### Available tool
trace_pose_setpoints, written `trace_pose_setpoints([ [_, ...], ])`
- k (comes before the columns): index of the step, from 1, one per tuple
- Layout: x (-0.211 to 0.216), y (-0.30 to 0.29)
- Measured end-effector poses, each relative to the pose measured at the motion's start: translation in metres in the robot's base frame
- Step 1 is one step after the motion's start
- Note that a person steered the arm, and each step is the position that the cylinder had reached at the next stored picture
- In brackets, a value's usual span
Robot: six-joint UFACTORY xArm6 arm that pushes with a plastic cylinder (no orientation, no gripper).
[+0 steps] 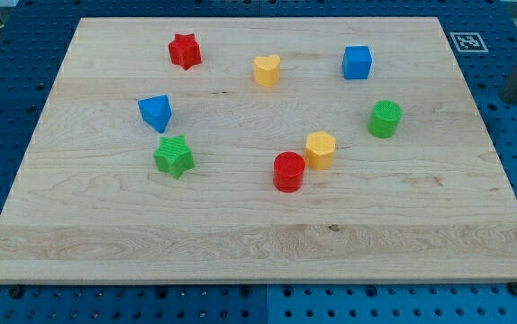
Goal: Move the green circle towards the bottom right corner
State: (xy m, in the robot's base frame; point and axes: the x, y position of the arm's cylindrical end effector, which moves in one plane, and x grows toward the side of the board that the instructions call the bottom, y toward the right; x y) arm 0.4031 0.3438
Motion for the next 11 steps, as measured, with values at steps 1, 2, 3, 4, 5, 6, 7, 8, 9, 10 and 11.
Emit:
trace_pose_setpoints([
  [1, 0.061, -0.013],
  [2, 0.048, -0.014],
  [3, -0.025, -0.05],
  [4, -0.036, -0.154],
  [5, -0.036, -0.216],
  [6, -0.033, -0.207],
  [7, -0.011, -0.192],
  [8, 0.015, -0.184],
  [9, 0.057, -0.171],
  [10, 0.102, -0.152],
  [11, 0.094, -0.122],
])
